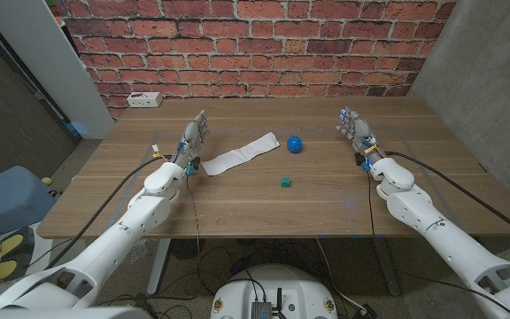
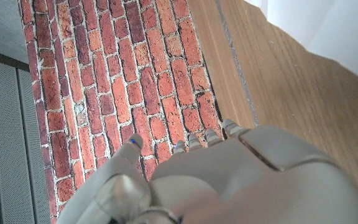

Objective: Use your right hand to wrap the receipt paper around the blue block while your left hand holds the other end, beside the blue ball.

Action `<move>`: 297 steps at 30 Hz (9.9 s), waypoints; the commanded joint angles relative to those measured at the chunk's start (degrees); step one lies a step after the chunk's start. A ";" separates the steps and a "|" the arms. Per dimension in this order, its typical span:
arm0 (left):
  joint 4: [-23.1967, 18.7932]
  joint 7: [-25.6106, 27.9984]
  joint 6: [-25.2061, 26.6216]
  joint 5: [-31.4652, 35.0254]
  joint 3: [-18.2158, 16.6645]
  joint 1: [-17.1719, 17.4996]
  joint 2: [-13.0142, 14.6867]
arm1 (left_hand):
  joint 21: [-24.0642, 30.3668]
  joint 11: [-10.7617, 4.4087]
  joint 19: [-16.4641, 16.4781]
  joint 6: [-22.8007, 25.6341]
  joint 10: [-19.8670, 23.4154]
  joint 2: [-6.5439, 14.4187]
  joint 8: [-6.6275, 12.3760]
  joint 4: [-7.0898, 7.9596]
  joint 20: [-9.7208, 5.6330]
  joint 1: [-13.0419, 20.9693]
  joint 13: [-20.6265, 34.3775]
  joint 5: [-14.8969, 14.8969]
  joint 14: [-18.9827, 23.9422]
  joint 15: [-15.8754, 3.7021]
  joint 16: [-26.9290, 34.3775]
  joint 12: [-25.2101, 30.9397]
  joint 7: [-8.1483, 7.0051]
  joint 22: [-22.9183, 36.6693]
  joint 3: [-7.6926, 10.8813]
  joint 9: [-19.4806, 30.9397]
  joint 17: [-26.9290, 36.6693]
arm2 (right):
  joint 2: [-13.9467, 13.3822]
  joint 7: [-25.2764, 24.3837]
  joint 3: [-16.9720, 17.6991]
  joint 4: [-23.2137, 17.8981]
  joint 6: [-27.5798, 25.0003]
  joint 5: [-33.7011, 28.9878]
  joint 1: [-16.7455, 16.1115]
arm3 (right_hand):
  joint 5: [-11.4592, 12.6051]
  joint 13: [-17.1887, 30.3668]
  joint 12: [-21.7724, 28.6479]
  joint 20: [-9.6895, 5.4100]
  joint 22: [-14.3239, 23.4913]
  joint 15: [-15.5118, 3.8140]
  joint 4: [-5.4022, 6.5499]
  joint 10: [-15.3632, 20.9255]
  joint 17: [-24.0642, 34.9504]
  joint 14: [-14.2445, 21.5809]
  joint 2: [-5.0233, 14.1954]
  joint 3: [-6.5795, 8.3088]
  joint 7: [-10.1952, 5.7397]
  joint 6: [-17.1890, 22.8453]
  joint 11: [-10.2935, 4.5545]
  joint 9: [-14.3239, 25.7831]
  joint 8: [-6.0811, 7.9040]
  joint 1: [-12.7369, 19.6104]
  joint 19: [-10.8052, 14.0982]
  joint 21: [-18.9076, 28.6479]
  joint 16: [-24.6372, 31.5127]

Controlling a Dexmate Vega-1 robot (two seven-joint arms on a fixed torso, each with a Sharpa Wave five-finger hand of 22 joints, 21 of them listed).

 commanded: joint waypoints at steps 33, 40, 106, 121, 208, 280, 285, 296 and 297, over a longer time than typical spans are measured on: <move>-13.00 13.76 10.85 15.18 2.21 3.72 8.34 | 0.02 2.84 2.43 7.22 3.45 0.14 1.87 -0.72 5.41 0.50 0.26 -0.03 0.56 2.31 0.97 2.01 0.49 0.12 -0.08 0.41 0.32 | -14.85 -20.63 -2.24 -28.00 -27.37 -21.73 -7.43 | -1.56 0.46 0.84 4.90 0.65 0.38 -5.31 5.74 0.92 7.14 0.94 3.51 -2.07 5.93 -0.36 0.46 0.76 7.37 2.85 1.06 1.91; -16.96 16.59 15.65 19.05 2.78 4.81 10.49 | -0.22 3.12 2.11 7.86 3.99 0.31 1.83 -0.94 6.00 0.79 0.27 -0.10 0.62 2.38 0.83 2.04 0.63 0.12 0.07 0.43 0.32 | -16.34 -21.14 -3.08 -31.35 -31.28 -24.26 -8.25 | -1.86 0.50 0.88 4.79 0.67 -0.10 -5.51 6.32 1.05 7.95 1.09 3.72 -2.04 6.58 -0.60 0.49 0.80 7.91 3.41 1.22 2.15; -29.30 19.62 23.89 24.65 -0.18 13.79 17.61 | -0.81 4.98 2.84 15.29 10.82 -0.10 1.52 -1.52 10.01 1.03 0.41 -0.73 4.28 4.66 0.87 2.52 2.52 0.47 0.03 0.54 0.52 | -22.91 -13.96 -16.97 -53.68 -56.66 -52.27 -8.07 | -1.89 0.66 0.94 3.90 0.80 -5.99 -7.68 12.74 1.69 18.46 -1.23 7.14 -3.01 13.91 -3.35 0.67 1.20 21.18 11.99 3.17 4.97; -28.46 19.36 22.68 24.58 -0.45 13.99 17.37 | -0.93 4.88 2.79 15.39 10.80 -0.11 1.26 -1.34 10.03 0.81 0.43 -0.71 4.25 4.80 0.75 2.24 2.56 0.49 -0.05 0.55 0.55 | -21.62 -9.47 -21.06 -54.75 -58.82 -59.34 -5.88 | -1.35 0.77 1.31 3.53 0.86 -7.89 -7.67 16.13 2.40 21.94 -2.94 7.64 -3.82 17.62 -4.17 0.70 1.74 28.04 14.89 3.73 6.64; -29.38 20.81 19.82 24.02 -3.50 19.56 18.00 | -1.44 5.04 2.90 15.47 11.15 -0.38 0.60 -0.40 10.16 -0.30 0.48 -0.51 4.27 4.84 0.54 1.28 2.41 0.55 -0.55 0.57 0.58 | -11.47 12.22 -30.86 -45.06 -57.13 -81.39 -1.32 | 0.32 1.57 1.66 2.00 1.15 -10.43 -6.22 20.77 7.61 24.26 -5.70 3.27 -4.44 27.39 -6.01 0.83 2.30 35.78 17.68 3.91 11.85; -31.83 22.20 25.68 20.89 -6.02 21.69 19.32 | -1.19 6.90 5.89 21.53 19.18 0.22 1.87 -0.41 11.50 0.35 0.52 -0.45 10.47 6.27 1.45 3.09 4.85 0.40 0.12 0.58 0.50 | 0.13 -5.31 -30.50 -22.54 -26.18 -70.78 9.98 | -1.78 1.81 2.63 -0.80 1.41 -12.79 -5.26 28.65 10.20 28.88 1.36 3.21 -0.34 50.18 -8.01 2.13 10.54 41.65 20.24 5.03 15.20; -31.80 21.83 26.25 21.04 -5.61 20.95 19.54 | -1.23 7.43 6.21 23.61 20.64 0.17 2.20 -0.34 11.69 0.33 0.53 -0.47 11.29 6.36 1.40 3.28 5.85 0.37 0.14 0.59 0.50 | 1.80 -6.44 -30.88 -19.82 -24.70 -70.19 11.17 | -1.85 1.82 2.59 -0.79 1.42 -12.81 -5.24 28.74 10.13 28.92 1.32 3.18 -0.31 50.23 -8.02 2.14 10.60 41.63 20.23 5.04 15.10; -31.21 21.43 26.99 20.87 -5.05 19.65 19.57 | -1.30 7.52 6.44 25.32 21.80 0.15 2.34 -0.27 11.87 0.31 0.55 -0.48 11.81 6.27 1.27 3.35 6.41 0.36 0.18 0.61 0.50 | 6.17 -8.10 -32.48 -12.24 -22.04 -68.18 14.49 | -1.93 1.83 2.54 -0.72 1.42 -12.75 -5.27 28.94 9.99 29.01 1.23 3.16 -0.27 50.34 -7.95 2.15 10.72 41.70 20.22 5.08 14.93; -31.09 21.36 26.96 20.82 -5.00 19.53 19.55 | -1.31 7.44 6.45 25.33 21.82 0.15 2.32 -0.27 11.85 0.31 0.55 -0.48 11.82 6.31 1.26 3.34 6.45 0.35 0.18 0.61 0.50 | 6.57 -8.35 -32.63 -11.77 -22.17 -68.12 14.66 | -1.92 1.83 2.53 -0.70 1.42 -12.72 -5.33 28.96 9.93 29.03 1.21 3.21 -0.28 50.36 -7.93 2.15 10.73 41.79 20.22 5.08 14.88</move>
